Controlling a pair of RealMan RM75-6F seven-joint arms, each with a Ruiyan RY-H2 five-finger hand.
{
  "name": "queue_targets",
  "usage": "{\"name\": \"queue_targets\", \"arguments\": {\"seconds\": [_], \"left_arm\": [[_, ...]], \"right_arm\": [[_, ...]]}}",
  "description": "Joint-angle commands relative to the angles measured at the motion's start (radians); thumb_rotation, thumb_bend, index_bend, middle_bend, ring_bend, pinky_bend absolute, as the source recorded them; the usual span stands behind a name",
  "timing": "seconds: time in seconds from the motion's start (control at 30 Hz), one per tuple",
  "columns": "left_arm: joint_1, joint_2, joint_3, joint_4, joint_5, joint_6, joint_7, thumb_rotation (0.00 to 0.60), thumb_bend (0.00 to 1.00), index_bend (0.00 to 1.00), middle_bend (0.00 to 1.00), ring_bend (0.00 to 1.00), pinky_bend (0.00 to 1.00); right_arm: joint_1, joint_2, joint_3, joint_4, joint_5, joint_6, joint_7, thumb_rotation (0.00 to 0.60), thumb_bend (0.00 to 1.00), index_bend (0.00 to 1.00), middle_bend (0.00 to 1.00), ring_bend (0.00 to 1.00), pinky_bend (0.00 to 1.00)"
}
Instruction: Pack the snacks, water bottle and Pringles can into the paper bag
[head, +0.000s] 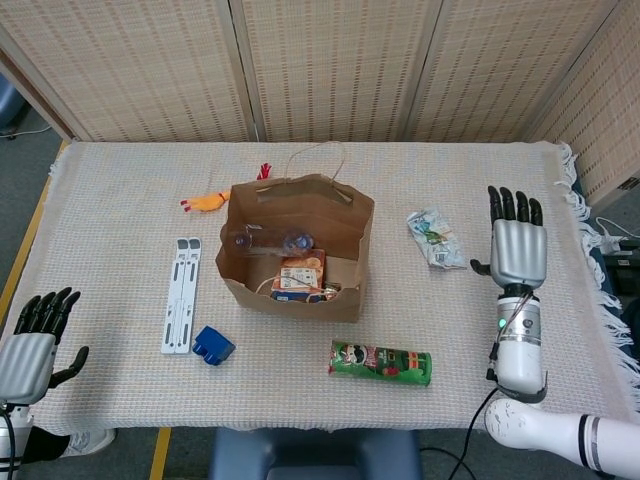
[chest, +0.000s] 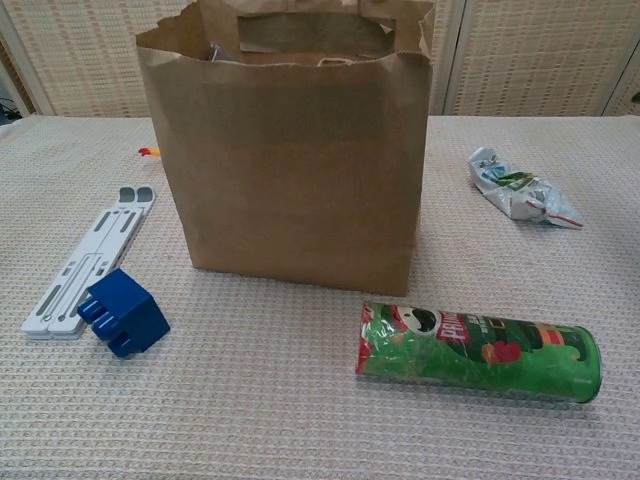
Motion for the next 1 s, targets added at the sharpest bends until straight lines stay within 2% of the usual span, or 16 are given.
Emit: {"name": "queue_targets", "arguments": {"seconds": [0.03, 0.37, 0.57, 0.77, 1.0], "left_arm": [[0.000, 0.001, 0.000, 0.001, 0.001, 0.000, -0.003, 0.600, 0.37, 0.00, 0.00, 0.00, 0.00], [-0.002, 0.000, 0.001, 0.012, 0.008, 0.000, -0.030, 0.600, 0.37, 0.01, 0.00, 0.00, 0.00], [-0.002, 0.000, 0.002, 0.015, 0.011, 0.000, -0.034, 0.600, 0.37, 0.01, 0.00, 0.00, 0.00], [-0.004, 0.001, 0.000, 0.016, 0.007, -0.004, -0.034, 0.600, 0.37, 0.01, 0.00, 0.00, 0.00], [-0.005, -0.001, -0.001, 0.016, 0.006, -0.003, -0.029, 0.600, 0.37, 0.01, 0.00, 0.00, 0.00]], "right_arm": [[0.001, -0.098, 0.000, 0.131, 0.069, -0.049, -0.005, 0.600, 0.00, 0.00, 0.03, 0.00, 0.07], [0.086, -0.325, 0.002, 0.425, 0.146, -0.123, -0.052, 0.600, 0.00, 0.00, 0.03, 0.00, 0.07], [0.136, -0.444, 0.049, 0.661, 0.218, -0.236, -0.049, 0.600, 0.00, 0.00, 0.04, 0.00, 0.07], [0.181, -0.543, 0.059, 0.862, 0.214, -0.330, -0.046, 0.600, 0.00, 0.00, 0.04, 0.00, 0.07], [0.218, -0.609, 0.097, 0.990, 0.223, -0.409, -0.021, 0.600, 0.00, 0.00, 0.03, 0.00, 0.09]]}}
